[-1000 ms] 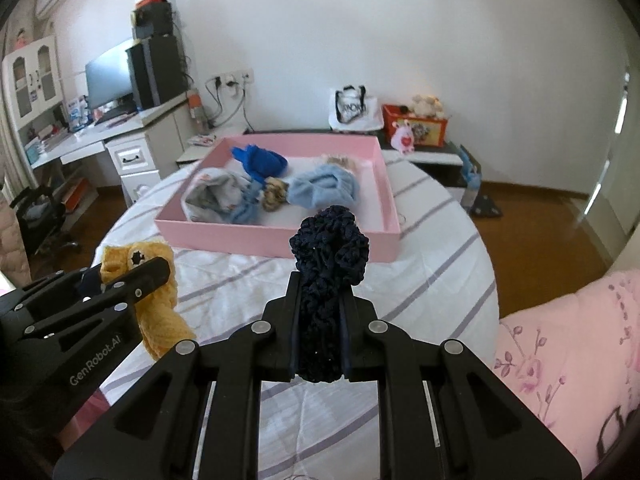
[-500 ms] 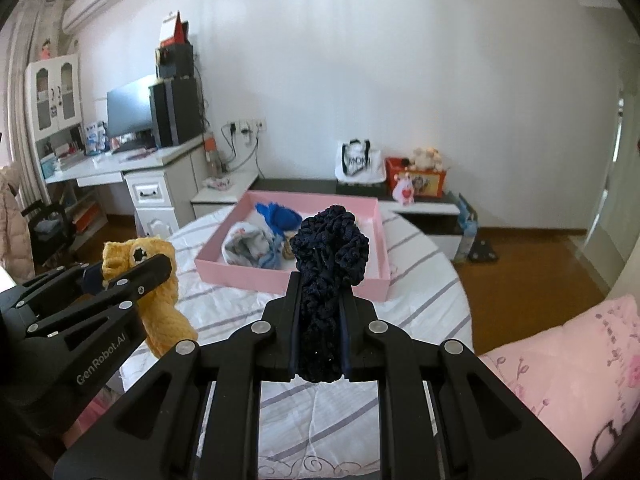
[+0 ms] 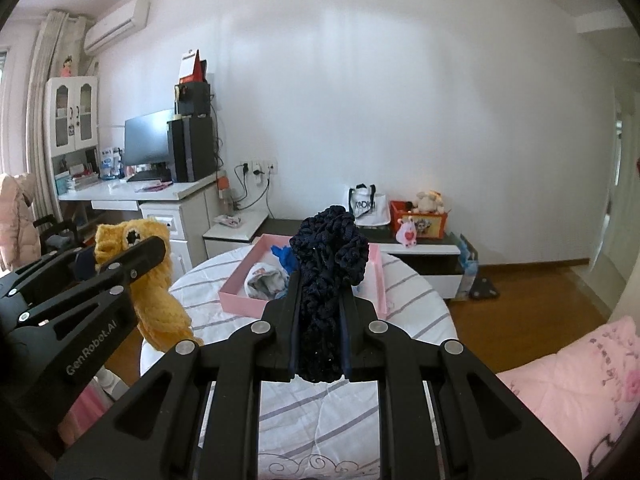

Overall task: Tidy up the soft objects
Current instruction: 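Lift the yellow fish and navy knitted item up toward the pink box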

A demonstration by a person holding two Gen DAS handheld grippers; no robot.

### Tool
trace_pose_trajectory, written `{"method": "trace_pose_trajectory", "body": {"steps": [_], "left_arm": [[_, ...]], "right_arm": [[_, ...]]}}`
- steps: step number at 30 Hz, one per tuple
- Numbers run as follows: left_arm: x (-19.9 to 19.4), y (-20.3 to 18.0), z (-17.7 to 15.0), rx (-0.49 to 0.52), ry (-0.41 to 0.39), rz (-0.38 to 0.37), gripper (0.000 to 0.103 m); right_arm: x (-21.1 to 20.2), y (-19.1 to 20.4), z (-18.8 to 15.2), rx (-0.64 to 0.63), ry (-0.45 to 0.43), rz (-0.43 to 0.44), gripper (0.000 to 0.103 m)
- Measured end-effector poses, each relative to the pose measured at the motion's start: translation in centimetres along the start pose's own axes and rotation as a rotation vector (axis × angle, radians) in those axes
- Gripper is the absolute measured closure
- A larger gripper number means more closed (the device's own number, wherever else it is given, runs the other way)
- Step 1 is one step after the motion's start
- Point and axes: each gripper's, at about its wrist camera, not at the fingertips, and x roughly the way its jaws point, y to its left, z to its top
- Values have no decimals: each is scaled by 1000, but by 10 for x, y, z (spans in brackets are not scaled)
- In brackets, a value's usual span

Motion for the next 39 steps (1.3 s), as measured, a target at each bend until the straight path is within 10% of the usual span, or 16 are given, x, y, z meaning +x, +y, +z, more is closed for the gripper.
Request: {"method": "trace_pose_trajectory", "body": {"steps": [39], "left_arm": [[9,-13,-9,6,21,21,78]], "right_arm": [[-2,-5,-8,1,-9,6,88]]}}
